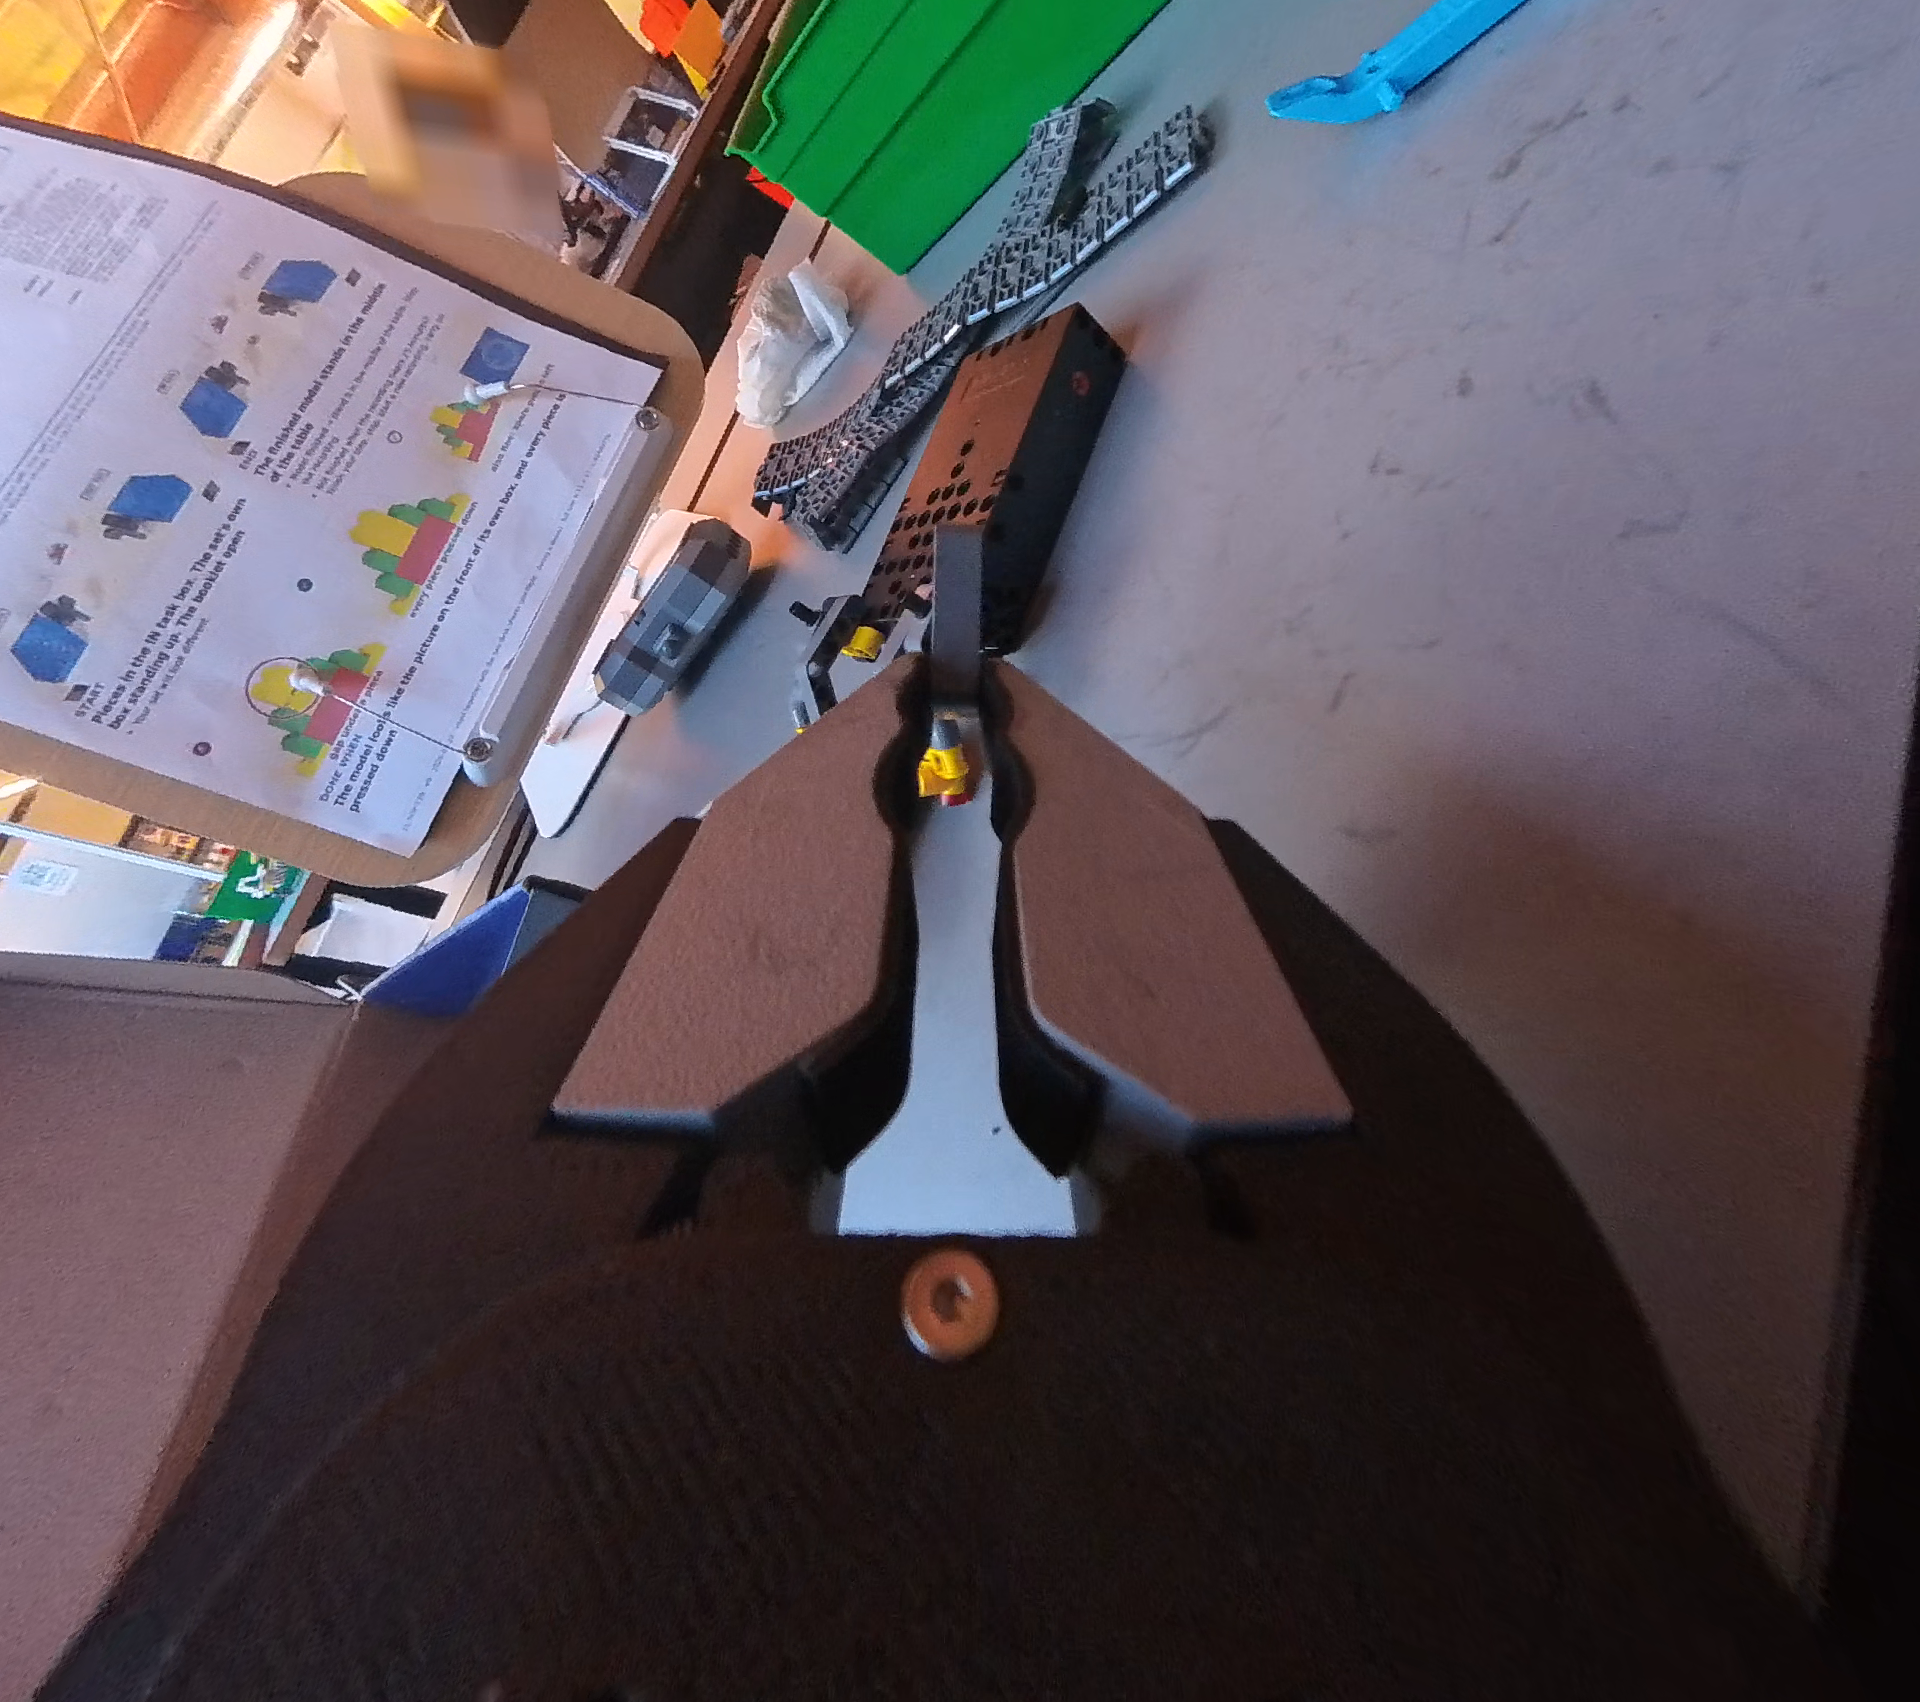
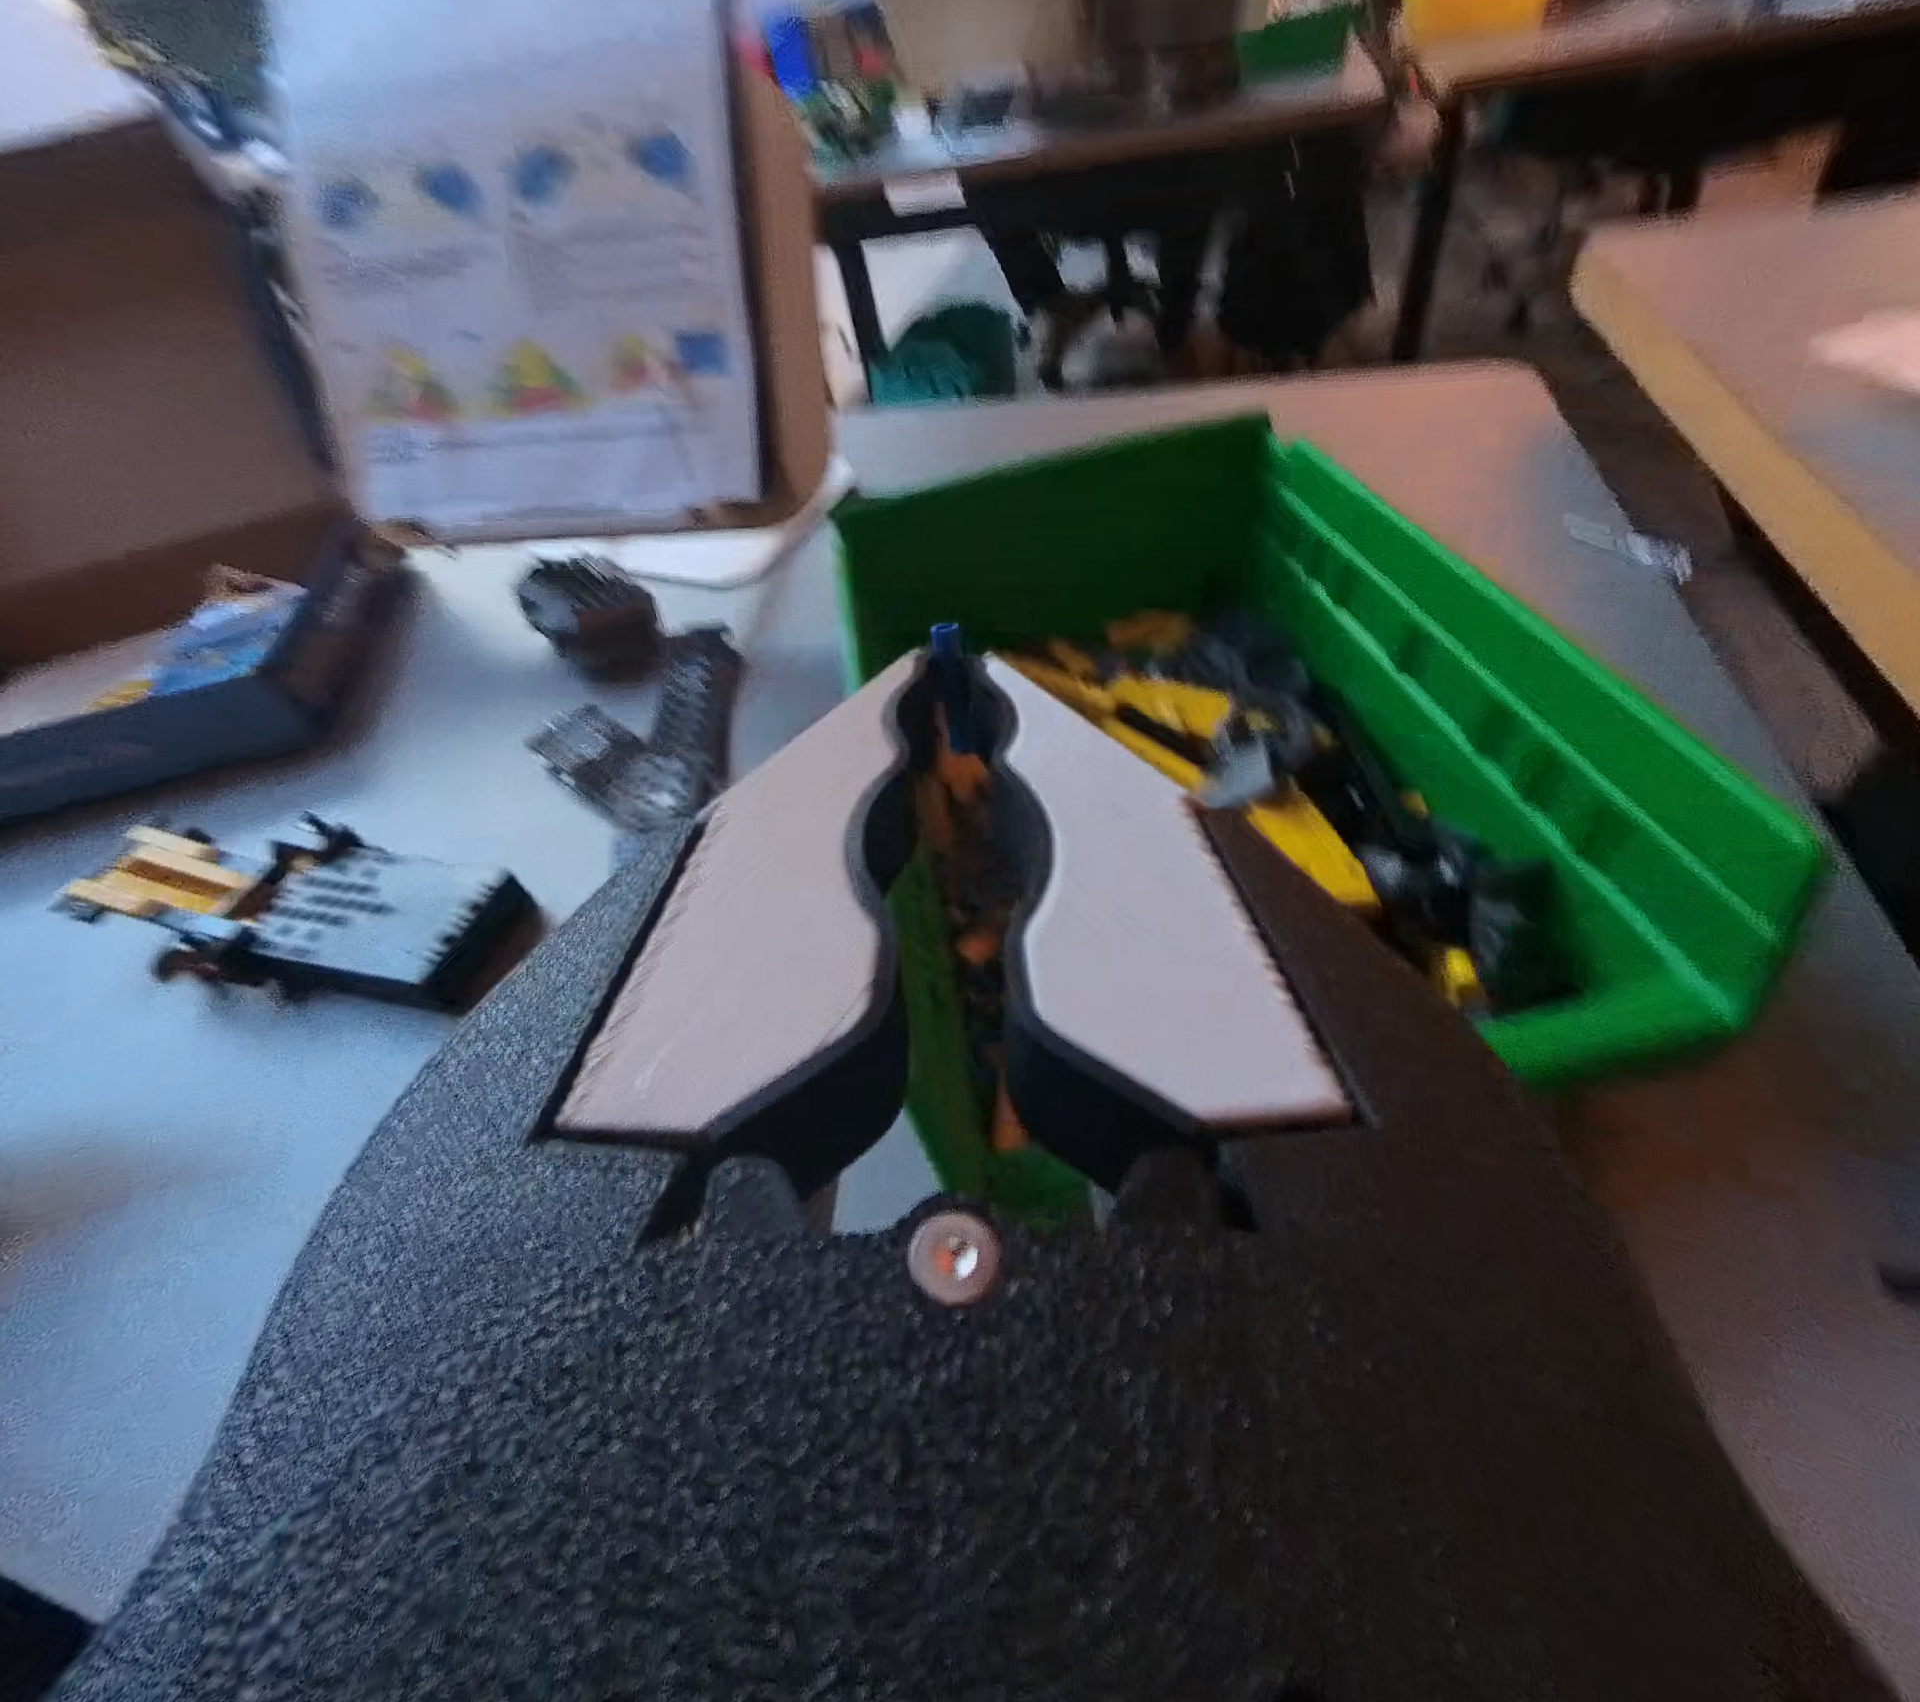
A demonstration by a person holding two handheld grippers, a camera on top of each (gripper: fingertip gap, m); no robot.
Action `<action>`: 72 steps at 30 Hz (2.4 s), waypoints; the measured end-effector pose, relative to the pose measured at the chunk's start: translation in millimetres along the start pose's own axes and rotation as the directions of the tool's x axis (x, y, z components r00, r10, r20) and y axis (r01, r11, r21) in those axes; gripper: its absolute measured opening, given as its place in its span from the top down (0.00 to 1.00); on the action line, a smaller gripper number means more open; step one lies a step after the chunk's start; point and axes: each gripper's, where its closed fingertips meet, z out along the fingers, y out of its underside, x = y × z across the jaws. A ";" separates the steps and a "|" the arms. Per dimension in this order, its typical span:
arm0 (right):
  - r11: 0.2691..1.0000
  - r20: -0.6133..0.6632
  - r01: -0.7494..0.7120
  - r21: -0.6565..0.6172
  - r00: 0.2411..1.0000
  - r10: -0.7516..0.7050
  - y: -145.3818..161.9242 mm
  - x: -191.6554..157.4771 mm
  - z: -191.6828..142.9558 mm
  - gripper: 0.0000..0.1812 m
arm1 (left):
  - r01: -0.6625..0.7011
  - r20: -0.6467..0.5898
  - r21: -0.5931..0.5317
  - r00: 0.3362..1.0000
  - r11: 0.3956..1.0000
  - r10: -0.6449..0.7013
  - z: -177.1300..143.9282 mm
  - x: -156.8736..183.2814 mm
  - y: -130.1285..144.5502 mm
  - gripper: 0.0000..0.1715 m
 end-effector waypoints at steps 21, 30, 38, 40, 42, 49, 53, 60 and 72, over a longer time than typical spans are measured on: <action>0.907 0.818 0.363 -0.215 0.575 -0.036 100.1 -313.4 -1.4 0.90 | -0.012 0.033 0.057 0.999 0.998 0.010 -5.4 -5.1 -9.2 0.96; 0.866 0.862 0.437 -0.242 0.507 -0.015 157.3 -366.4 9.5 0.95 | -0.135 0.061 0.091 0.990 0.987 0.130 -9.3 3.7 -19.9 0.97; 0.830 0.859 0.527 -0.182 0.496 -0.126 155.4 -354.7 6.3 0.98 | -0.123 0.076 0.074 0.990 0.990 0.117 -6.1 2.2 -18.1 0.95; 0.822 0.831 0.548 -0.153 0.522 -0.193 142.9 -340.5 8.6 0.98 | -0.076 0.068 0.075 0.995 0.994 0.071 -5.8 -0.9 -16.7 0.94; 0.850 0.786 0.513 -0.123 0.573 -0.232 114.7 -320.7 10.0 0.98 | -0.020 0.050 0.067 0.999 0.998 0.017 -4.1 -3.2 -12.6 0.92; 0.963 0.243 0.173 0.208 0.944 -0.222 -42.9 -144.4 -7.2 0.98 | 0.200 -0.006 0.017 0.980 0.980 -0.200 3.5 -12.2 0.9 0.88; 0.981 -0.114 0.137 0.136 0.986 -0.122 -39.8 -20.1 -18.5 1.00 | 0.235 0.007 0.057 0.972 0.970 -0.236 0.6 -17.4 -3.9 0.91; 0.975 -0.212 0.015 -0.222 0.975 -0.063 37.8 52.5 3.5 0.63 | 0.285 0.083 0.040 0.954 0.958 -0.288 4.0 -31.9 4.0 0.64; 0.977 -0.131 0.200 -0.068 0.969 -0.208 -8.9 -13.4 -0.8 0.52 | 0.417 0.059 0.093 0.904 0.904 -0.423 -1.5 -46.0 6.3 0.48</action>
